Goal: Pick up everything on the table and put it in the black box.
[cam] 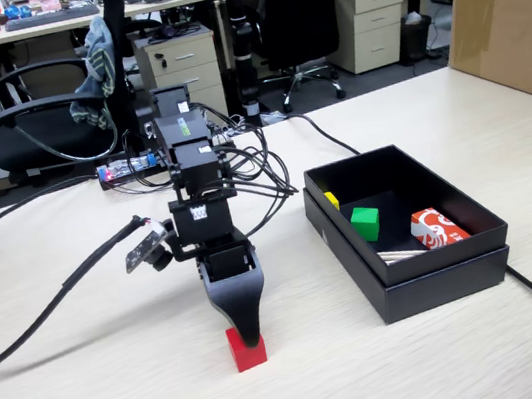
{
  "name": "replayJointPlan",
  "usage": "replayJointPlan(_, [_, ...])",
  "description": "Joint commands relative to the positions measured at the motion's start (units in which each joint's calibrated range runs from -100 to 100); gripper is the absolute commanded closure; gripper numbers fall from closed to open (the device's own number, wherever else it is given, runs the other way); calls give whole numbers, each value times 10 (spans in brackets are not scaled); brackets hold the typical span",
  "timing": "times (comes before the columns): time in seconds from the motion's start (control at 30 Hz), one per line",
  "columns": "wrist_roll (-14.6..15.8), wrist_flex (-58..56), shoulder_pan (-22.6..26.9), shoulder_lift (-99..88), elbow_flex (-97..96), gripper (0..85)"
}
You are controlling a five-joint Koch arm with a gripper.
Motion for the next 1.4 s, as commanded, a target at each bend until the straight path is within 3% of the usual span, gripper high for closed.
replayJointPlan(0.0, [-3,-16,0,-14,36,480])
replayJointPlan(0.33, [3,-30,-3,-23,46,471])
replayJointPlan(0.47, [5,-29,-3,-27,80,394])
replayJointPlan(0.9, [-9,7,-2,-4,89,392])
replayJointPlan(1.13, [-12,-13,-1,4,81,535])
replayJointPlan(1.37, [-3,-48,-1,5,81,548])
